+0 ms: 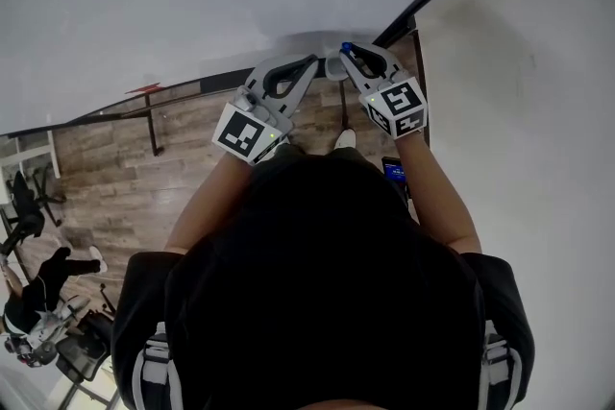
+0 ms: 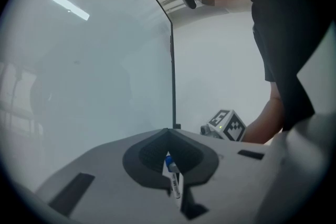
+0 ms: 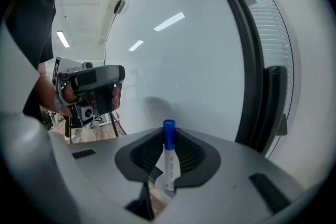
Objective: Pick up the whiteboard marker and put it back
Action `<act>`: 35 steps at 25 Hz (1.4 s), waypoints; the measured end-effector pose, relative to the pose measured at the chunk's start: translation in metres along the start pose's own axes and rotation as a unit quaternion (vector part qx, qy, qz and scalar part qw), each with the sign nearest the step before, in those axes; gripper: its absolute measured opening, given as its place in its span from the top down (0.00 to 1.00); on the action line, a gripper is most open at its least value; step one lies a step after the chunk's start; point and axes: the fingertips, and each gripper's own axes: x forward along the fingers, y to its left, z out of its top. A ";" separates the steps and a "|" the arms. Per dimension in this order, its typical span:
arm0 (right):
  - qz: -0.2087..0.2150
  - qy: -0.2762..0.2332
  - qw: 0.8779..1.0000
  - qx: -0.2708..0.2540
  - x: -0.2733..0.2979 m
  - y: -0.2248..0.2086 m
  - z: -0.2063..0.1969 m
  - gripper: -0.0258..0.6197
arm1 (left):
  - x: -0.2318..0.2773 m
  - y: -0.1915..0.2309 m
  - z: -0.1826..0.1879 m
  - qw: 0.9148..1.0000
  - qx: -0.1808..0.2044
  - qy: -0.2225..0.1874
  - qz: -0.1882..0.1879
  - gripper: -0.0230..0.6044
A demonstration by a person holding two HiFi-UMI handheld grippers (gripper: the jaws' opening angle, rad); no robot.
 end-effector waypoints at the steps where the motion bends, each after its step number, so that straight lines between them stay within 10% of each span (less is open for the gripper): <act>1: 0.000 0.003 1.000 -0.001 0.002 -0.001 -0.003 0.86 | 0.000 0.000 0.000 1.000 -0.002 -0.001 0.001 0.96; 35: 0.015 0.121 0.992 -0.008 0.054 -0.007 -0.101 0.86 | -0.015 0.006 -0.002 1.000 -0.004 -0.001 0.031 0.96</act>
